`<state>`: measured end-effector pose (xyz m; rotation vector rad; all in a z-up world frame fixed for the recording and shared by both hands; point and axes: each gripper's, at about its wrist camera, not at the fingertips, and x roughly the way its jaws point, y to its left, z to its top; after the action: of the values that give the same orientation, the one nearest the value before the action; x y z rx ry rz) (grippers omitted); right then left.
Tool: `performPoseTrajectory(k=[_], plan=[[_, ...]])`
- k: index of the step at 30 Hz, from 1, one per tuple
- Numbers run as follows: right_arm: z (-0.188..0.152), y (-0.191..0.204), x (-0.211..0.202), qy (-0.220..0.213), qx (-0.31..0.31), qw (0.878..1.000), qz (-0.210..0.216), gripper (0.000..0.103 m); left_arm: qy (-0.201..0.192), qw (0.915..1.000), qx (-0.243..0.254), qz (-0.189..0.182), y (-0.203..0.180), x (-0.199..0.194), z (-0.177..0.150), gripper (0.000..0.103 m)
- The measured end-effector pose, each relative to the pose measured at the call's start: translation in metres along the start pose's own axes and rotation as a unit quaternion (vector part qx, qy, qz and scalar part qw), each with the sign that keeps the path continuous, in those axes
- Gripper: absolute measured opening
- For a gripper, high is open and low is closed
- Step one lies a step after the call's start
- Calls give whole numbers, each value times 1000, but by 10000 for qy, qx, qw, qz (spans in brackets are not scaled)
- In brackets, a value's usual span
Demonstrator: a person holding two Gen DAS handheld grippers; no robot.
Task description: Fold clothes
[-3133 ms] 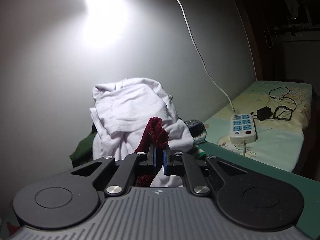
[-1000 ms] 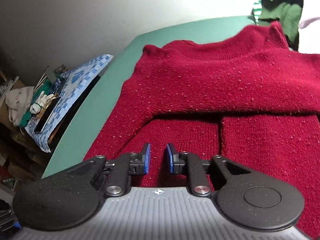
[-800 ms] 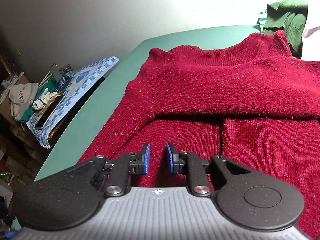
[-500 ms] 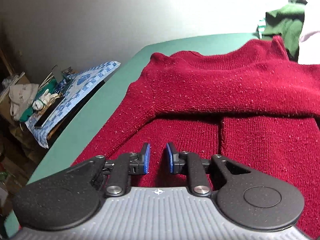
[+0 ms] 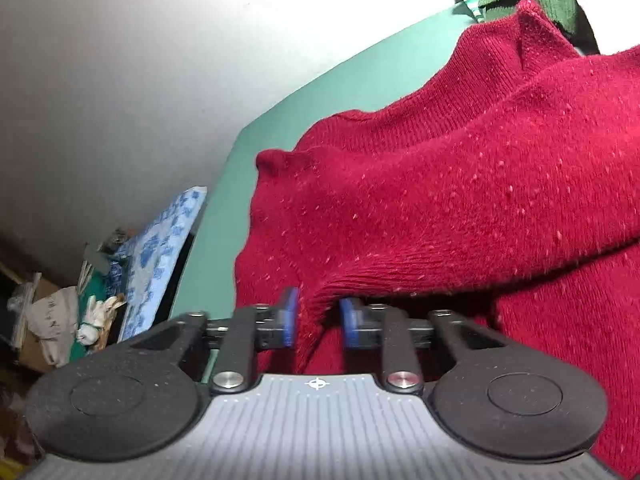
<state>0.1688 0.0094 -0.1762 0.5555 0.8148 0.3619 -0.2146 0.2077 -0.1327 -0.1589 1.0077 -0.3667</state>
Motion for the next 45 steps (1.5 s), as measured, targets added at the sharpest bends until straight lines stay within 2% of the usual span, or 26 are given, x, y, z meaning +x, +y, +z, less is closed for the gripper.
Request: performPoseTrajectory(k=[1,3,5,7,9,12,17,19,20,21,23,26,29,32,37,38,42,45], plan=[[2,1,-6,-180,-28,9998,18,9,-5,10000,-10,83,-2,1,-2,58],[8,1,-22,-489,-117,9986,160,9,-10,9998,-107,165,-9,4,-4,34],[11,2,-33,-577,-344,9977,85,9,-30,9996,-211,209,-18,8,-5,25],[14,-1,-35,-477,-564,9973,36,9,-48,9993,-214,293,-29,10,-8,23],[16,-8,-29,-195,-656,9977,6,9,-5,9990,-171,418,-39,13,-10,22],[17,-17,-24,-14,-712,9974,68,10,-6,9973,-58,733,-53,13,-14,22],[18,-27,-12,243,-770,9966,153,12,-52,9925,-171,1206,-66,8,-18,22],[19,-27,-9,288,-801,9962,199,12,-69,9889,-108,1479,-75,8,-21,12],[19,-26,-9,303,-821,9959,212,12,-65,9862,-25,1652,-81,9,-22,4],[19,-26,-9,318,-841,9957,221,12,-64,9831,81,1830,-87,10,-23,3],[20,-25,-9,343,-873,9953,230,12,-126,9782,245,2056,-95,7,-21,2],[21,-26,-9,408,-818,9955,266,11,-297,9740,407,2209,-108,-5,-15,2],[23,-29,-9,487,-764,9954,305,8,-402,9723,643,2212,-122,-8,-7,2],[25,-29,-8,559,-799,9947,319,8,-200,9723,873,2158,-128,1,-11,2],[28,-24,-11,565,-994,9931,276,9,203,9656,1339,2219,-137,22,-23,2],[29,-23,-12,547,-1044,9927,263,8,236,9642,1396,2242,-138,24,-23,2],[33,-5,-33,40,-1636,9856,424,8,214,9579,1605,2370,-139,23,-18,3],[36,-2,-30,132,-1763,9835,382,8,237,9577,1697,2311,-139,25,-17,3]])
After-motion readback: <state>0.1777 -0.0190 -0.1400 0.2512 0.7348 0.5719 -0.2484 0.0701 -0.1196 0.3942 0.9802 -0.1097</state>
